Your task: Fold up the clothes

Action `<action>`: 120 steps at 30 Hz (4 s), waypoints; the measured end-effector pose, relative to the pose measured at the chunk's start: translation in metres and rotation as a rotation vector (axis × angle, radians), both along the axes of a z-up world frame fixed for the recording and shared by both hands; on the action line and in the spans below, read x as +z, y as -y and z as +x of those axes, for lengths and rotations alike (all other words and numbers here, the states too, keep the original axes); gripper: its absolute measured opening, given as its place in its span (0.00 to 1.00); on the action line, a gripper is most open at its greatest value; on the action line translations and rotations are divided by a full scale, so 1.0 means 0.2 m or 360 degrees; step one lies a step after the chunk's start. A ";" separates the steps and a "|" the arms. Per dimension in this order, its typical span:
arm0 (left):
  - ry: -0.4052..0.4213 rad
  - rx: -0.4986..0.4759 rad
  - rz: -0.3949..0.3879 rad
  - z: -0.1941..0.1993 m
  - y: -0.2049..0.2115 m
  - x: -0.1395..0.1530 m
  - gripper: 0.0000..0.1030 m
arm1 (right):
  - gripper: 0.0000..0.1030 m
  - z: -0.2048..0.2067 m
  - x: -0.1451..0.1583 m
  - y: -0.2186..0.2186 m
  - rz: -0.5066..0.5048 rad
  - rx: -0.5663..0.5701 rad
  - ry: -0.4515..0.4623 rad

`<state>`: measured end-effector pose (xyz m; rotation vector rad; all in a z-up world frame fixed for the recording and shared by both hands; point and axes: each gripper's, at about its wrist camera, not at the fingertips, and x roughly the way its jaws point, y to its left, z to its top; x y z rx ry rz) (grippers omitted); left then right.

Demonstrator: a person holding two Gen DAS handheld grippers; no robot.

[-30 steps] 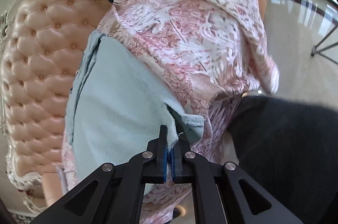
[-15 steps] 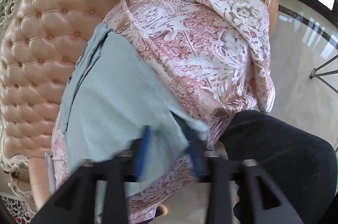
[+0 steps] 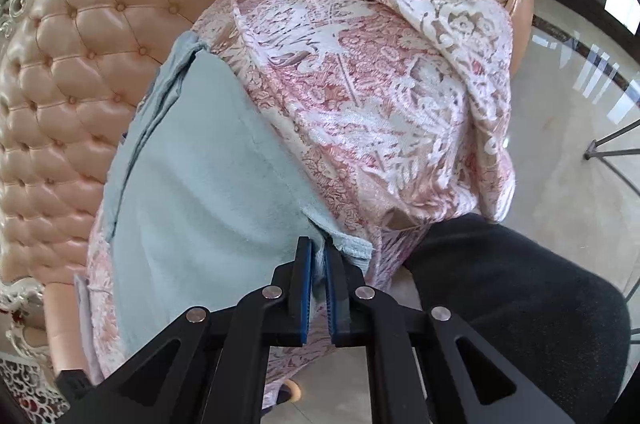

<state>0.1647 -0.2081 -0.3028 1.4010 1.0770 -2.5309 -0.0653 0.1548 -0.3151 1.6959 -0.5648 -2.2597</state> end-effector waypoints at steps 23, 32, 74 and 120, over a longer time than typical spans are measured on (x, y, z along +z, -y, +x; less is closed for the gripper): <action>-0.0025 0.0043 0.0127 0.00 0.04 -0.02 0.09 | 0.12 0.02 0.21 -0.18 -0.0081 0.0056 -0.0051; -0.0015 0.0010 0.0118 0.00 0.05 -0.01 0.09 | 0.08 -0.02 0.00 0.08 0.0012 0.0311 0.0059; 0.0307 -0.0309 0.0129 -0.52 -0.01 0.11 0.12 | 0.81 0.85 0.18 1.11 0.0161 0.1527 -0.0773; -0.0486 -0.2300 -0.2752 -0.09 -0.66 0.05 0.07 | 0.08 0.87 0.33 1.12 0.0237 0.1713 -0.1017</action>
